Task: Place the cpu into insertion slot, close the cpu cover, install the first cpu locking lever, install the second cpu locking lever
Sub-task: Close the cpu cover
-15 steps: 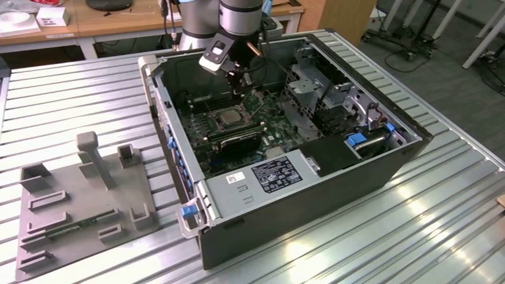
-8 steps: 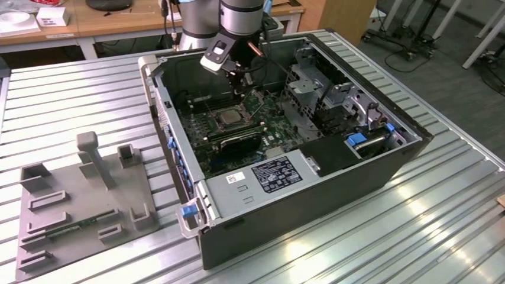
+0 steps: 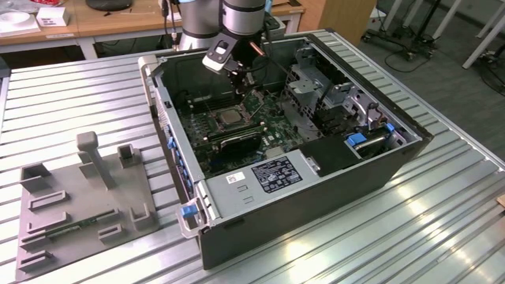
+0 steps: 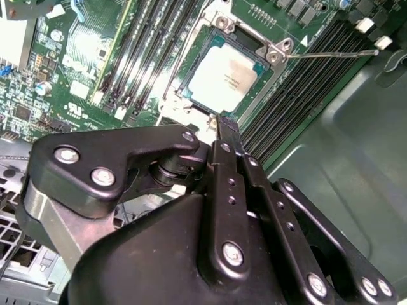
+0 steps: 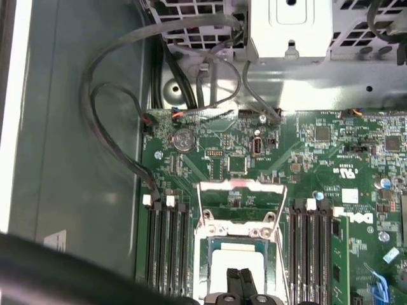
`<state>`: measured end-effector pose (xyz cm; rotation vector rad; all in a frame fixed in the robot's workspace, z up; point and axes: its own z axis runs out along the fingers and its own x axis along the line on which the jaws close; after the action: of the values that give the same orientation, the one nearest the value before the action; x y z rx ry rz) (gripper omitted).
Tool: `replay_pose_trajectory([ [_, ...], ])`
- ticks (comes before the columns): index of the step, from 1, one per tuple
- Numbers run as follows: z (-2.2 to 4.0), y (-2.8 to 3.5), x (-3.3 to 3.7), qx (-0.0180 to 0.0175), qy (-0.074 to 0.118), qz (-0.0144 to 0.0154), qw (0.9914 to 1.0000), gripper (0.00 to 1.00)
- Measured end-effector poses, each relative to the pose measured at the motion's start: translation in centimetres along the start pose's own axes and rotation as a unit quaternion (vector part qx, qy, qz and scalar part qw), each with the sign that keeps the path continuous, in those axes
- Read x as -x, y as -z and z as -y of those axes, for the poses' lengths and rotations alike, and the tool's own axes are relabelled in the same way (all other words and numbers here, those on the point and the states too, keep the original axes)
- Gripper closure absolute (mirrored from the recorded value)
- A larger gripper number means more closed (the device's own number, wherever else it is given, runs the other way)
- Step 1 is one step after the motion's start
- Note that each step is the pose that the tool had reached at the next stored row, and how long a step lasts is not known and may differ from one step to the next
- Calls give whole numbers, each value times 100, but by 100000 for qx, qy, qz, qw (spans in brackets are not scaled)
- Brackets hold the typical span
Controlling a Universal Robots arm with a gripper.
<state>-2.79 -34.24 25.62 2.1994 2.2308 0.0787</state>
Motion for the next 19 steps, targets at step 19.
replay_pose_trajectory([
  [19, -80, 72, -1, 2, -2, -4, 100000, 89],
])
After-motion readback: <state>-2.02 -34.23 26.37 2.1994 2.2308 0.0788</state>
